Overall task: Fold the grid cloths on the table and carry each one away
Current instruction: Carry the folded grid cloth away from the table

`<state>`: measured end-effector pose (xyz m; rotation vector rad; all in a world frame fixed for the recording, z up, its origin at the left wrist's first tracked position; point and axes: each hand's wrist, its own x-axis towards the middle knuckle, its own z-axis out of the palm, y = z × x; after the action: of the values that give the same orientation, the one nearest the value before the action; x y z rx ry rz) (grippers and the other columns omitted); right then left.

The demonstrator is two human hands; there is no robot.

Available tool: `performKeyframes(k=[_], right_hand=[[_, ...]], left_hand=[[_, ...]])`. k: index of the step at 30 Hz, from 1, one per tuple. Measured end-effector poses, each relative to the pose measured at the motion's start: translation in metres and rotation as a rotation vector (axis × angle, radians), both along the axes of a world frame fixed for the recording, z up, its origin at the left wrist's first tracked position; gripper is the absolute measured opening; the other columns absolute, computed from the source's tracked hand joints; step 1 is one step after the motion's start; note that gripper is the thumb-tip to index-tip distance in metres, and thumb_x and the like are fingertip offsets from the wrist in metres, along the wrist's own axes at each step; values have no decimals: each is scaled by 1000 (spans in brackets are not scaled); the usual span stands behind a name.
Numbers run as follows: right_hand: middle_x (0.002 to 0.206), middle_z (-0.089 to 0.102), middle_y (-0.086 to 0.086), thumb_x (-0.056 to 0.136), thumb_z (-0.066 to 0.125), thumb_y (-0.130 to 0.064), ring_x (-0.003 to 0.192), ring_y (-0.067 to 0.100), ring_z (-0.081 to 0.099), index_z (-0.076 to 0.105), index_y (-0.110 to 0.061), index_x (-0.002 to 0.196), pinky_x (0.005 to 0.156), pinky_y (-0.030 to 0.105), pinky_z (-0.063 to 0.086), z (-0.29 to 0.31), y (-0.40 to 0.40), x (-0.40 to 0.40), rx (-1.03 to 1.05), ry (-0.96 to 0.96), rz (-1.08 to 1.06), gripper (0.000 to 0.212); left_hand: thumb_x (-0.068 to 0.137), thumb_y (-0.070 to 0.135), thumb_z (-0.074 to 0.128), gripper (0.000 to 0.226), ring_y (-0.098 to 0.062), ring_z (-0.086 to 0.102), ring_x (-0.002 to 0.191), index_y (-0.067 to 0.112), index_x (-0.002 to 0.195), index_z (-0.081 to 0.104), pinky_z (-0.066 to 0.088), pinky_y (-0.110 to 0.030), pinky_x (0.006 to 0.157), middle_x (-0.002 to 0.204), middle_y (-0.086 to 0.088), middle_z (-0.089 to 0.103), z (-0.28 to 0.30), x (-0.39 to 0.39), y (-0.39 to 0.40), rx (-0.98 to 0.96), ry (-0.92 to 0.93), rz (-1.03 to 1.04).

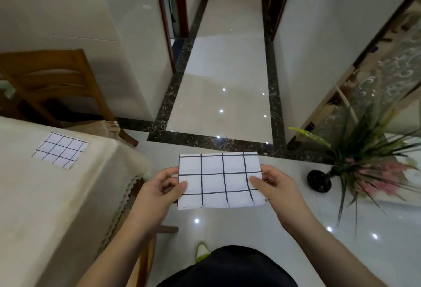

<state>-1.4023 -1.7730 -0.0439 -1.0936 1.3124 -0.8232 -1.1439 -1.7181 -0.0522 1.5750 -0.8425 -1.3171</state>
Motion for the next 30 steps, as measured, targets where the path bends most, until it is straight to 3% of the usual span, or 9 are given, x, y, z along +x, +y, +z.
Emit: performKeyframes(k=[4, 8, 14, 20, 25, 30], right_hand=[[90, 75, 1, 90, 65, -7, 78, 6, 70, 70, -23, 105, 58, 13, 48, 6, -45, 20, 8, 16, 38, 23], [94, 74, 5, 89, 67, -10, 86, 17, 70, 70, -23, 110, 65, 25, 49, 7, -91, 31, 8, 37, 81, 25], [98, 75, 3, 89, 66, -7, 90, 17, 72, 69, -19, 112, 77, 30, 57, -8, -165, 45, 75, -19, 164, 26], [96, 76, 4, 88, 66, -5, 90, 20, 73, 70, -17, 109, 76, 31, 56, -25, -259, 65, 115, -39, 257, 24], [93, 75, 5, 88, 67, -4, 88, 18, 72, 70, -16, 107, 79, 30, 57, -24, -324, 90, 125, -26, 404, 23], [97, 75, -2, 89, 65, -7, 90, 13, 71, 69, -23, 107, 76, 28, 56, -29, -359, 134, 135, 6, 555, 24]], left_hand=[[89, 12, 66, 33, -37, 68, 99, 23, 120, 62, 52, -49, 95, 103, -25, 67, -2, 13, -31, 36, 70, 40], [89, 9, 65, 30, -35, 70, 93, 23, 115, 64, 55, -47, 88, 100, -23, 70, -6, 21, -62, 52, 125, 108], [90, 8, 65, 30, -37, 69, 94, 19, 118, 62, 56, -46, 88, 100, -24, 70, -17, 29, -122, 79, 119, 204], [90, 7, 64, 31, -33, 71, 90, 19, 118, 61, 58, -29, 71, 99, -22, 71, -21, 31, -186, 96, 111, 360], [90, 4, 64, 32, -39, 68, 95, 15, 119, 62, 50, -50, 90, 103, -27, 69, -25, 36, -219, 112, 127, 527], [92, 7, 62, 29, -29, 71, 91, 19, 118, 62, 54, -40, 84, 99, -18, 73, -21, 53, -233, 103, 67, 675]])
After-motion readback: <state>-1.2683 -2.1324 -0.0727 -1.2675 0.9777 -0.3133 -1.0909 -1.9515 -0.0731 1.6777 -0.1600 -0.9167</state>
